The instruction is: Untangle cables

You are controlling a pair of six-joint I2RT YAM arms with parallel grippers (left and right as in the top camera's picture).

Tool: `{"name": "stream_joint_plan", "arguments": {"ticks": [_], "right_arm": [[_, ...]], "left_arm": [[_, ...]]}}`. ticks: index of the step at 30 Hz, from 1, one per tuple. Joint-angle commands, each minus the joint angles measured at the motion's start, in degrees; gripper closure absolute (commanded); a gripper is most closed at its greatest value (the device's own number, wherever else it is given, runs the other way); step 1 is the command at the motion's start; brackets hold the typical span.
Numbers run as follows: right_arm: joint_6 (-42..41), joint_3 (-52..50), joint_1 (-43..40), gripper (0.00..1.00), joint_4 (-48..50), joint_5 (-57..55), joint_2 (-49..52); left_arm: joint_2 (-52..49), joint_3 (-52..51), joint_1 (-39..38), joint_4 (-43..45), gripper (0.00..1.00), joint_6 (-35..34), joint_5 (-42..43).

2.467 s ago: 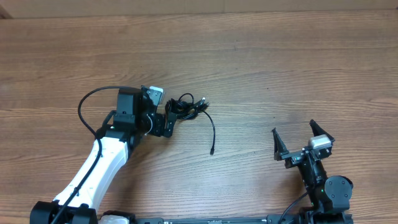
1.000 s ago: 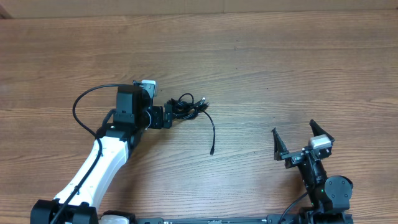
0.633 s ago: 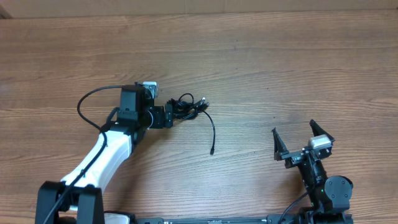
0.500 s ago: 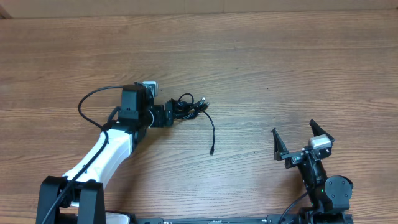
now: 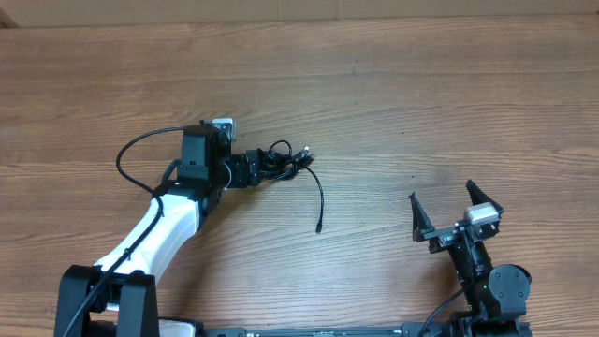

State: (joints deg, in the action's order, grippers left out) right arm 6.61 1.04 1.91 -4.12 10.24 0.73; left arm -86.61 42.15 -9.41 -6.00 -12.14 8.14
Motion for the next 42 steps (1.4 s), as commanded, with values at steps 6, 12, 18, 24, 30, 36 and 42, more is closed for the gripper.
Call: {"name": "stream_joint_plan", "arguments": {"ticks": [6,12,18,24,30,36,42], "right_arm": [[-0.33,-0.57,-0.17,0.00,0.15,-0.28,-0.50],[-0.33,-0.57,-0.17,0.00,0.15,-0.28,-0.50],[-0.33,-0.57,-0.15,0.00,0.15,-0.28,-0.50],[-0.33,-0.57,-0.15,0.00,0.15,-0.28,-0.50],[-0.33,-0.57,-0.17,0.00,0.15,-0.28,-0.50],[-0.33,-0.57,-0.15,0.00,0.15,-0.28,-0.50],[-0.33,-0.57,-0.15,0.00,0.15,-0.28,-0.50]], "left_arm": [[-0.28,1.20,-0.48,0.00,0.12,0.11,0.35],[-0.28,1.20,-0.79,0.04,0.14,0.13,0.68],[-0.31,1.20,-1.68,1.20,0.15,0.09,0.72],[-0.31,1.20,-3.74,2.32,0.15,0.09,0.72],[-1.16,1.20,-5.42,4.70,0.16,0.04,-2.71],[-3.93,1.20,-5.40,7.61,0.16,-1.25,-2.05],[-4.04,1.20,-5.40,6.51,0.18,-1.18,-2.34]]}}
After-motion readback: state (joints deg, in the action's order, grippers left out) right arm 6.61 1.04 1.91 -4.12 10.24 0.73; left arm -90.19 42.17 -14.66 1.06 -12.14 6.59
